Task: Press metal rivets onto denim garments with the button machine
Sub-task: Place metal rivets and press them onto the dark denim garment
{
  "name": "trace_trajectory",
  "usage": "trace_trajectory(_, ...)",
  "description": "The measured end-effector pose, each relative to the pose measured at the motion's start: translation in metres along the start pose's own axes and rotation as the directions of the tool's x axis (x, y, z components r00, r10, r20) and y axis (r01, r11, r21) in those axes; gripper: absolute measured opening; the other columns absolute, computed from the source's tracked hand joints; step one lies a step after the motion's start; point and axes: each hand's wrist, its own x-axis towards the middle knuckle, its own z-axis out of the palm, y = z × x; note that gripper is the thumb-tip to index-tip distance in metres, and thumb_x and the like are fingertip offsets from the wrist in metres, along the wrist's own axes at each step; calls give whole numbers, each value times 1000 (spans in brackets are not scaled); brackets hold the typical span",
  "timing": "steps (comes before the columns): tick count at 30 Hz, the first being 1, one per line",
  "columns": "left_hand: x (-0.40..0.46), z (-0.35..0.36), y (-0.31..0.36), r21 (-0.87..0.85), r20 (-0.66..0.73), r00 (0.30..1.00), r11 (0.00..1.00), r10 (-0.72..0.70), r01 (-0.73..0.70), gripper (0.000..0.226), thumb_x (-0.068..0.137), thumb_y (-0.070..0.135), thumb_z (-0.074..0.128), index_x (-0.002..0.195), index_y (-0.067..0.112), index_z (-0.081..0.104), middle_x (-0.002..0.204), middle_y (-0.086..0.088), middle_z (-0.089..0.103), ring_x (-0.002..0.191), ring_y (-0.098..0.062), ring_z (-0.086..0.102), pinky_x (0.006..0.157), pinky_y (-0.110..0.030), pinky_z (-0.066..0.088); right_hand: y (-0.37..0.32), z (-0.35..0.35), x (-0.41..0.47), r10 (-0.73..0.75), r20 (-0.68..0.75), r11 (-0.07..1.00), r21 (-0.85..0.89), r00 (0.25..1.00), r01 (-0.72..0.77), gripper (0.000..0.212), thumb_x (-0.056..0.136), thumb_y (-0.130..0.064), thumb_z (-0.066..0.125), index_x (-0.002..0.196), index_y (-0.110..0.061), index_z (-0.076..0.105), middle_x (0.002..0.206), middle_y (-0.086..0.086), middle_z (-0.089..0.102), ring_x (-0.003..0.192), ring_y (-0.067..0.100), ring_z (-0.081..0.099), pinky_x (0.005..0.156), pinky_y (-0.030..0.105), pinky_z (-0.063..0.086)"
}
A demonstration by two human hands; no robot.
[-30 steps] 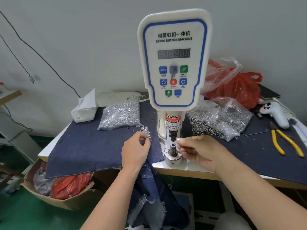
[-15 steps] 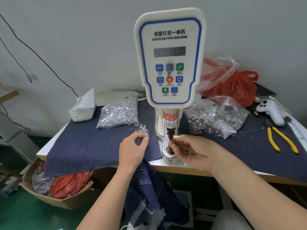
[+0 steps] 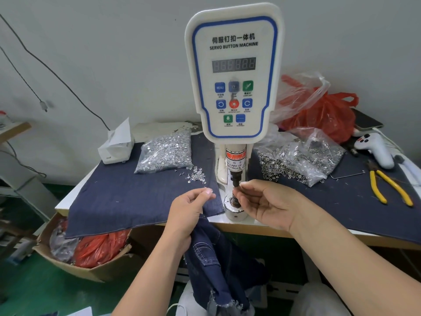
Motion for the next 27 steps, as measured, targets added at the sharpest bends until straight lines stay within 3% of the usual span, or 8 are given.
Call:
trace_trajectory(3, -4, 5, 1, 5, 35, 997, 998, 66, -67, 13, 96, 29, 76, 85, 28, 84, 76, 17, 76, 63, 9, 62, 63, -14, 45, 0, 0, 1, 1, 5, 1000, -8, 1000, -1, 13, 94, -1, 66, 90, 11, 71, 79, 20, 74, 59, 18, 72, 49, 24, 59)
trace_trajectory(6, -7, 12, 3, 29, 51, 992, 993, 115, -116, 7, 95, 29, 77, 93, 25, 82, 93, 12, 81, 87, 8, 70, 70, -3, 45, -1, -1, 1, 7, 10, 1000, -13, 1000, -7, 13, 94, -1, 66, 92, 11, 71, 80, 19, 74, 59, 18, 72, 49, 24, 59)
trace_trajectory(12, -10, 18, 5, 37, 64, 992, 993, 113, -116, 4, 95, 28, 78, 96, 27, 81, 94, 12, 81, 85, 7, 70, 69, -5, 47, -1, -1, 4, 2, -6, 1000, -12, 1000, -2, 13, 94, -1, 65, 90, 10, 71, 77, 18, 73, 57, 17, 71, 47, 24, 58)
trace_trajectory(20, -12, 24, 9, 145, 96, 975, 967, 198, -210, 5, 96, 31, 77, 96, 30, 81, 98, 15, 80, 100, 2, 71, 78, -8, 48, -5, -9, 5, -10, 44, 1000, 1, 999, 10, 18, 96, -1, 60, 96, 12, 72, 87, 22, 75, 62, 19, 73, 49, 24, 58)
trace_trajectory(23, -14, 29, 11, 184, 117, 959, 943, 258, -276, 4, 96, 30, 78, 93, 31, 81, 94, 16, 79, 94, 3, 71, 74, -6, 48, -12, -20, 3, -83, 44, 989, -120, 996, 88, 22, 95, -2, 60, 88, 10, 78, 97, 25, 76, 66, 19, 74, 53, 24, 59)
trace_trajectory(27, -13, 34, 15, 257, 138, 943, 909, 302, -329, 8, 95, 30, 79, 89, 35, 79, 90, 22, 77, 90, 4, 70, 78, -9, 50, -22, -39, 3, -213, -44, 960, -193, 976, 201, 28, 99, -9, 58, 86, 5, 79, 95, 22, 77, 63, 16, 73, 53, 24, 58)
